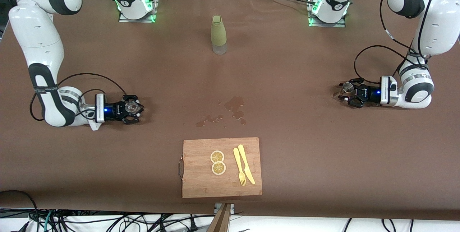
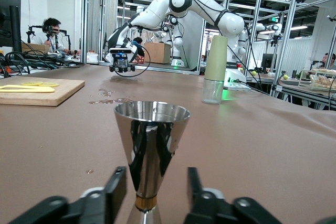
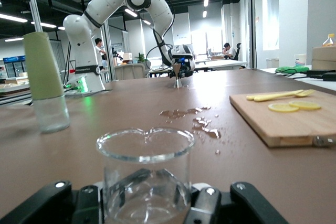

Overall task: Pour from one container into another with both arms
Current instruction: 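Carry the beaker with the right gripper toward the jigger held by the left gripper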

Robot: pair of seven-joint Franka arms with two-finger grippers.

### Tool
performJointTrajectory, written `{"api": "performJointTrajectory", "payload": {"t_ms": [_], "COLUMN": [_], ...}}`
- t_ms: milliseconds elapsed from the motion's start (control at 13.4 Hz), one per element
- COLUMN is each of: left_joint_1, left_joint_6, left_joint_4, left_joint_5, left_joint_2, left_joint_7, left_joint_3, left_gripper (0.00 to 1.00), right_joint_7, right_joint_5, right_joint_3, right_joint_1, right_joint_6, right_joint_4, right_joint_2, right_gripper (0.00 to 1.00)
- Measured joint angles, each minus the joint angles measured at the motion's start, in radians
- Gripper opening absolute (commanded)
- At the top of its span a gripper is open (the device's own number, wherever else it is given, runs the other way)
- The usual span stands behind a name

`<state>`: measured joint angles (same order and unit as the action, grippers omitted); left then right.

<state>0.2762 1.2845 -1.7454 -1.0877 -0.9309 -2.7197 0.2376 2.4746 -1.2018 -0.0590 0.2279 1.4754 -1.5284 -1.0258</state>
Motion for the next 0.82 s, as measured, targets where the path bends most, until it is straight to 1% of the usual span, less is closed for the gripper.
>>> {"api": "performJointTrajectory", "payload": {"t_ms": [75,150,225,300,524,674,824], "left_joint_1": [0.0,0.0,0.0,0.0,0.001,0.002,0.001], "left_joint_6": [0.0,0.001,0.002,0.005,0.002,-0.002,0.003], "left_joint_4": [0.0,0.0,-0.001,-0.001,-0.002,-0.006,-0.007], "left_joint_5": [0.0,0.0,0.0,0.0,-0.009,-0.024,-0.074], "left_joint_2": [0.0,0.0,0.0,-0.001,-0.006,-0.011,-0.02], "left_joint_7": [0.0,0.0,0.0,-0.001,-0.001,-0.009,-0.015], "left_joint_3": [0.0,0.001,0.001,0.002,0.002,0.0,-0.02], "left_gripper": [0.26,0.19,0.07,0.0,0.0,0.0,0.0], "right_joint_7": [-0.018,-0.04,-0.054,-0.064,-0.138,-0.192,-0.204], "right_joint_5": [-0.03,-0.058,-0.08,-0.095,-0.116,-0.182,-0.257], "right_joint_3": [-0.006,-0.008,-0.01,-0.01,-0.013,-0.014,-0.014], "right_joint_1": [-0.028,-0.06,-0.094,-0.13,-0.229,-0.29,-0.346], "right_joint_6": [0.004,0.005,0.008,0.01,0.015,0.043,0.11], "right_joint_4": [0.007,0.013,0.019,0.03,0.096,0.141,0.161], "right_joint_2": [0.001,0.001,0.002,0.002,0.003,0.006,0.015], "right_gripper": [0.0,0.0,0.0,0.0,0.0,0.0,0.0]}}
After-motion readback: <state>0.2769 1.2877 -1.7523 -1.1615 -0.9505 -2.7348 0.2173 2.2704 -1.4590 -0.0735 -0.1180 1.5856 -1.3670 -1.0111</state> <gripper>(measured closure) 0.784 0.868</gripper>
